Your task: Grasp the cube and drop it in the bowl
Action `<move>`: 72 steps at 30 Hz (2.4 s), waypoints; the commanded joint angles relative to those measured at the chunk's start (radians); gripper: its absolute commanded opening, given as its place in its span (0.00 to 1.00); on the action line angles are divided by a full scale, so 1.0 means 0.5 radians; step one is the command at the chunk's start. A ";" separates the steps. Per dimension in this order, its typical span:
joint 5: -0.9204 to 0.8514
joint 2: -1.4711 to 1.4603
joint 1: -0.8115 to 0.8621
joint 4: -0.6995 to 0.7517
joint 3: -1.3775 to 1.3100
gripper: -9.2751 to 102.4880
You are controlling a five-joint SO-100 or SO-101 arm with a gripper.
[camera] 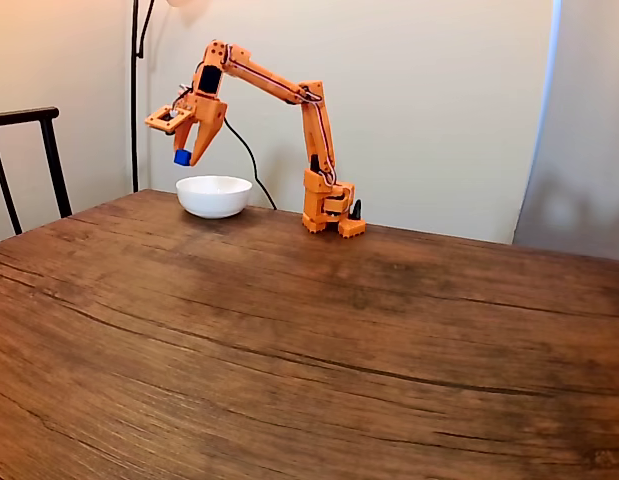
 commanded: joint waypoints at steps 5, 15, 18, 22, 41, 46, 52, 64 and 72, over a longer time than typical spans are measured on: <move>0.049 0.258 0.252 0.104 0.178 0.17; 0.110 0.310 0.644 0.031 0.368 0.17; 0.110 0.288 0.736 -0.015 0.368 0.17; 0.110 0.285 0.844 -0.086 0.402 0.17; 0.092 0.285 1.092 -0.828 1.117 0.25; 0.110 0.285 1.104 -0.828 1.120 0.39; 0.080 0.304 1.074 -0.804 1.086 0.41; -0.055 0.534 0.776 -0.298 1.065 0.41; -0.052 1.098 0.690 0.114 1.101 0.25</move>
